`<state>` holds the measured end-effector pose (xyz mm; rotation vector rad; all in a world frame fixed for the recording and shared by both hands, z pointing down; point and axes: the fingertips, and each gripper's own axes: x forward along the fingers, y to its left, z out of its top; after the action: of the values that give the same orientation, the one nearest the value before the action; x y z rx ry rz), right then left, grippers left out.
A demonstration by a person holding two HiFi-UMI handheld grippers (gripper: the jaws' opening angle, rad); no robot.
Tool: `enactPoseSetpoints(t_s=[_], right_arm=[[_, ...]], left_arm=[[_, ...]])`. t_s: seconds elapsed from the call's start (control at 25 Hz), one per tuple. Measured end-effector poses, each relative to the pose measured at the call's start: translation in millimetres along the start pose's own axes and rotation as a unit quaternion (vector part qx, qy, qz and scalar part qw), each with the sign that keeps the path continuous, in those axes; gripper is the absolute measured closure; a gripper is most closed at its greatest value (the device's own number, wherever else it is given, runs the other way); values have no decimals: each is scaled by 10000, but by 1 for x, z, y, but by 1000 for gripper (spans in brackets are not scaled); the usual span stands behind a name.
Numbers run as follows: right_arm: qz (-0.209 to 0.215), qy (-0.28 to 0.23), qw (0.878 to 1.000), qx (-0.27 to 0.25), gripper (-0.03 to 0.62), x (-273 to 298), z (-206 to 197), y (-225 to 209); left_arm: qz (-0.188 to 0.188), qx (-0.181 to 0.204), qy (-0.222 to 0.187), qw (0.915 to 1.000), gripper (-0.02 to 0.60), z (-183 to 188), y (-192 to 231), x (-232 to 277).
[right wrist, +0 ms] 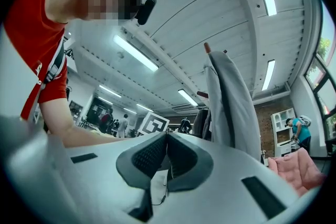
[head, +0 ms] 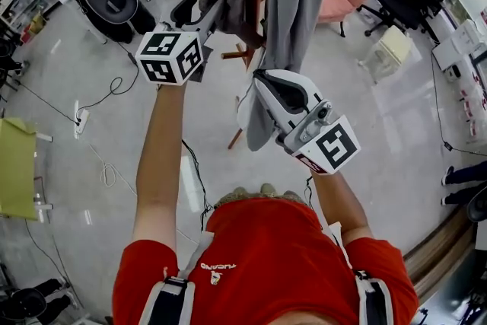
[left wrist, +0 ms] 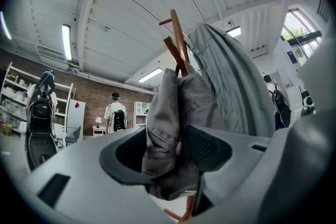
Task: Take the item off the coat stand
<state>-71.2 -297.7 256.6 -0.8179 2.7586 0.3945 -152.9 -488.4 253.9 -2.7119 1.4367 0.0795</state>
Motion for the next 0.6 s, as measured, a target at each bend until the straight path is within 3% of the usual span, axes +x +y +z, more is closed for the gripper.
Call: enactPoseSetpoints(t_s=[0.08,0.2,0.24,0.6], right_arm=[[9,30,10000,5,569,1,-4,-2],[3,69,10000,32,569,1,-10,-7],[3,80,10000,39,569,1,-11,-8],[57,61,9999,75,569,6,-15,-5]], left_arm=[[-59,-59,-13,10000,366,-2,2,8],[-120,-199,-119,9997,508,3,6,15],[-121,-278,-174,9994,525,6,7,14],[152,-614,-753,9951,540,61,34,-17]])
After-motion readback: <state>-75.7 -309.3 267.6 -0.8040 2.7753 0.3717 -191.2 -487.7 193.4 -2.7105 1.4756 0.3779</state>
